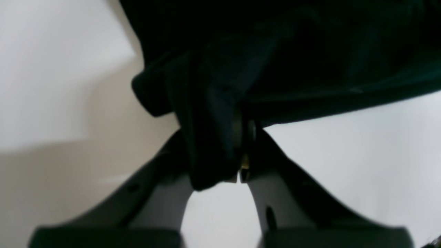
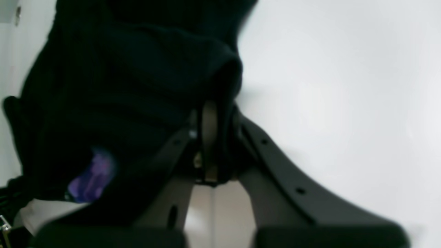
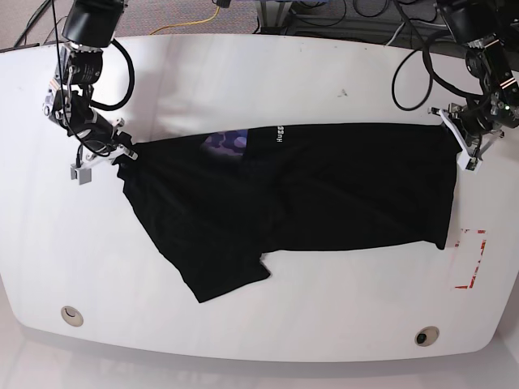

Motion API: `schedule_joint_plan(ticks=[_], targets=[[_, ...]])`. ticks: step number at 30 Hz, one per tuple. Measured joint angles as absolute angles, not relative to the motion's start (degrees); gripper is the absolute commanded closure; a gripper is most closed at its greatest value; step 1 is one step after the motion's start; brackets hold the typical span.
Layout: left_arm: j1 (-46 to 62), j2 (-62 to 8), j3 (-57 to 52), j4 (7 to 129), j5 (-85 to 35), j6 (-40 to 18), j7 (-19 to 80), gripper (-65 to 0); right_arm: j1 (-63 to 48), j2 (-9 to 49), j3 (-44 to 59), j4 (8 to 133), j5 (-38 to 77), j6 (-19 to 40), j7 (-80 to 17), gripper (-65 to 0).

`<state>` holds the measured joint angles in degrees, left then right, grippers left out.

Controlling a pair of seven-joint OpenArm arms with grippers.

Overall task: Layout the t-shirt on the table in an organized manner, then fold the t-shirt properly
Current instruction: 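Pull the shoulder corners apart with both grippers, straightening the shirt, then drag the black shirt by its shoulders with both grippers toward the robot base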

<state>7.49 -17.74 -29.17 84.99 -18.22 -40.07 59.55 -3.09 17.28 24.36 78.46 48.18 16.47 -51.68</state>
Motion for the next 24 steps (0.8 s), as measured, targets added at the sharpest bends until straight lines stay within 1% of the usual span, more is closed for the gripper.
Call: schedule_joint_plan(ticks=[5,12,18,24], targets=[[12.25,-17.85,-29.12,89.93,-17.82,-40.01,60.58,-0.4,-8.21,16.82,28.12,82.06,51.11,16.64,-54.54,-0.3],[18.11,-19.09,-28.86,95.44,-17.98,-40.58,61.30,-0.6,-14.74,16.73,32.53,88.66,51.18,16.53,-57.41,-0.3],[20.86,-19.20,-28.38,97.82,-18.02,-40.53,61.23,-0.7,-20.21,16.67,35.18,93.76,51.88,16.93,-57.52,-0.3],[21.04,-18.87,-24.16,99.04,-18.00,-40.51,61.23,-0.8,-24.86,16.73,39.13,94.78,51.51,16.91,-57.65,-0.3]])
